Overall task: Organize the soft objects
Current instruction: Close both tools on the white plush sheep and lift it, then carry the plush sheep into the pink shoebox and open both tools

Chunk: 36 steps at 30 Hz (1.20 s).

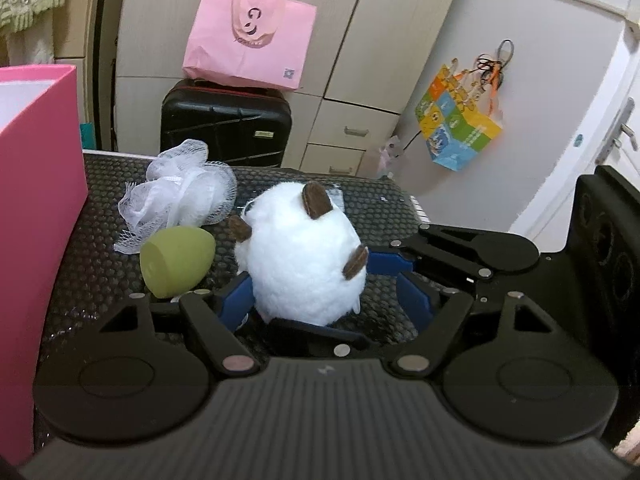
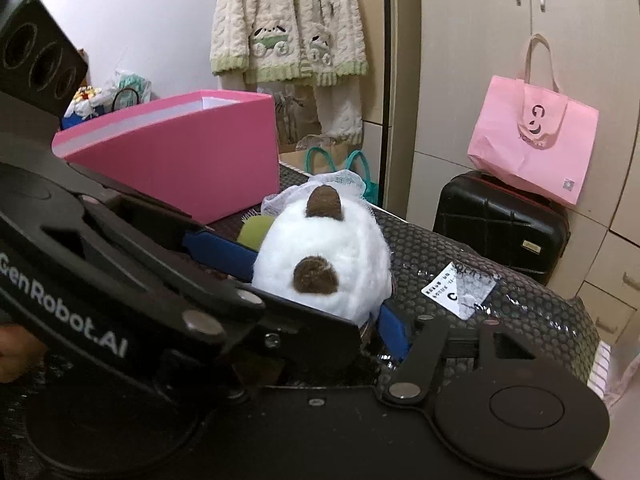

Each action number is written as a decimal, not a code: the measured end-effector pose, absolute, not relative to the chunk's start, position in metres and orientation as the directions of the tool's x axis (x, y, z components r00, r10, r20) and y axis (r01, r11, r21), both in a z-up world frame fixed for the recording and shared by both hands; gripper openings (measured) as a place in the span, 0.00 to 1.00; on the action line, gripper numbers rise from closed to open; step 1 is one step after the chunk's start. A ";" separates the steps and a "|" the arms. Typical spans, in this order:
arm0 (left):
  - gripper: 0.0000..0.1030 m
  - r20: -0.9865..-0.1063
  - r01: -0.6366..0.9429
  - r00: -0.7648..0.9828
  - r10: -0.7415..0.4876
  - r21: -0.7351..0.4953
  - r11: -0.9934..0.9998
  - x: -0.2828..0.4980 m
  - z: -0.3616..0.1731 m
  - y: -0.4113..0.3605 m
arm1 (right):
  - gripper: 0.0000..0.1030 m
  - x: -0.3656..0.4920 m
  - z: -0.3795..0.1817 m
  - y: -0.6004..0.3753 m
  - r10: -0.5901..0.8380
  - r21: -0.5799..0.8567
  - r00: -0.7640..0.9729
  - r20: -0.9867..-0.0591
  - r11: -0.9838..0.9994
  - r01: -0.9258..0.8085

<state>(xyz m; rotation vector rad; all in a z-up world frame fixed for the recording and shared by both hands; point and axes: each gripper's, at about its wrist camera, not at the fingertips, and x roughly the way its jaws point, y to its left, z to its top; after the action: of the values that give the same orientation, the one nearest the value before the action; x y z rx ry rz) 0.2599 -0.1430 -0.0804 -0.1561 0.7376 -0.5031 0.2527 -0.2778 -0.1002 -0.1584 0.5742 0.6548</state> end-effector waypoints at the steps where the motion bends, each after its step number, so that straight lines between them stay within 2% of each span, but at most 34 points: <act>1: 0.74 -0.601 0.391 0.627 -0.496 -0.308 0.868 0.256 -0.078 -0.143 | 0.66 0.248 -0.098 -0.279 0.529 0.043 0.649 -0.547 0.792 -0.609; 8: 0.74 -0.605 0.435 0.600 -0.524 -0.303 0.848 0.222 -0.059 -0.144 | 0.66 0.210 -0.082 -0.281 0.508 0.052 0.672 -0.539 0.816 -0.575; 11: 0.74 -0.635 0.430 0.562 -0.530 -0.322 0.843 0.208 -0.053 -0.141 | 0.66 0.195 -0.079 -0.278 0.513 0.091 0.655 -0.555 0.820 -0.565; 17: 0.74 -0.635 0.453 0.521 -0.570 -0.360 0.815 0.183 -0.045 -0.130 | 0.66 0.163 -0.069 -0.272 0.506 0.129 0.655 -0.561 0.835 -0.535; 26: 0.74 -0.623 0.487 0.455 -0.636 -0.424 0.763 0.152 -0.025 -0.099 | 0.66 0.122 -0.039 -0.250 0.509 0.110 0.651 -0.563 0.827 -0.552; 36: 0.74 -0.574 0.505 0.446 -0.687 -0.473 0.722 0.120 0.015 -0.044 | 0.66 0.092 -0.001 -0.215 0.553 0.163 0.639 -0.534 0.809 -0.564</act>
<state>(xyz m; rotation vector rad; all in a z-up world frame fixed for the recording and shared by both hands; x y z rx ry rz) 0.1204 -0.0441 0.0145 -0.2466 0.8235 -0.7475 0.0916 -0.2151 -0.0010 -0.0192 0.6031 0.6375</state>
